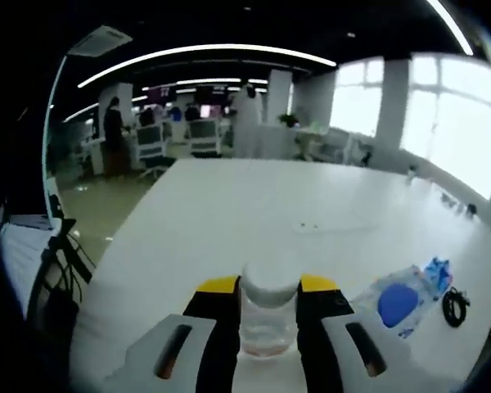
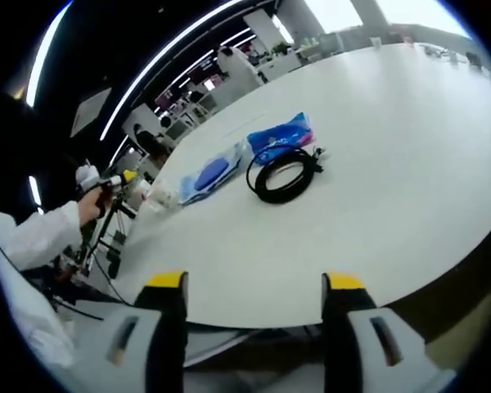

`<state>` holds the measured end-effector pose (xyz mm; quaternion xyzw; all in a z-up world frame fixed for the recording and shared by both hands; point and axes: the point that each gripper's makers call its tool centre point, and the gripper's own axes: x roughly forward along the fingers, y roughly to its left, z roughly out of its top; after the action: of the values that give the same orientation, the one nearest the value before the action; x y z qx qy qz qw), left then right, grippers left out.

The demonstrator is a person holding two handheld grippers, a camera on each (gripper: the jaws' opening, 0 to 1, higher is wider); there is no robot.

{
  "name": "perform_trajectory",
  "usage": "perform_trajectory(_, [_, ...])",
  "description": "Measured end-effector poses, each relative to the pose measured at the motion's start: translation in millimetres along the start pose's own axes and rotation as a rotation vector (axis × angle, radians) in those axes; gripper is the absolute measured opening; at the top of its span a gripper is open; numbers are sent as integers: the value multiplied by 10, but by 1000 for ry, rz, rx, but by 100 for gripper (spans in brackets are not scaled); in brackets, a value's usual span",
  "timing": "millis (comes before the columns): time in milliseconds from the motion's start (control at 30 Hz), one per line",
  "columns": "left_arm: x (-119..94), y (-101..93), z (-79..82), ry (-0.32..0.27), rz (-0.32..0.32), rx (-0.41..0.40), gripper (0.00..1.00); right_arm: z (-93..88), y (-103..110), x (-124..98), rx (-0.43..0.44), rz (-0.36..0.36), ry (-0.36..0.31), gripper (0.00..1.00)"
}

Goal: Arrange the tabletop items into an orderly group along one side of the table until the central work area is clear of visible clutter.

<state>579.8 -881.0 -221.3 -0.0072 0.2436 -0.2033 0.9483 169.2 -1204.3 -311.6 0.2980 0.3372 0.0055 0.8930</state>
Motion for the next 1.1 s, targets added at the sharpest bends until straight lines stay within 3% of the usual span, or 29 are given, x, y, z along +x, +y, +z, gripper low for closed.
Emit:
perform_trajectory(367, [-171, -53, 58, -14, -14, 18, 19, 14, -22, 8, 4, 8, -7, 64])
perform_trajectory(567, [-176, -98, -33, 14, -14, 72, 19, 29, 25, 26, 32, 34, -13, 64])
perform_trajectory(767, [-179, -153, -92, 28, -29, 46, 19, 57, 15, 31, 42, 38, -21, 64])
perform_trajectory(1000, [-164, -189, -201, 45, -20, 72, 19, 52, 7, 43, 62, 40, -27, 64])
perform_trajectory(1100, [-174, -222, -177, 38, -22, 76, 19, 42, 1, 37, 63, 37, -25, 64])
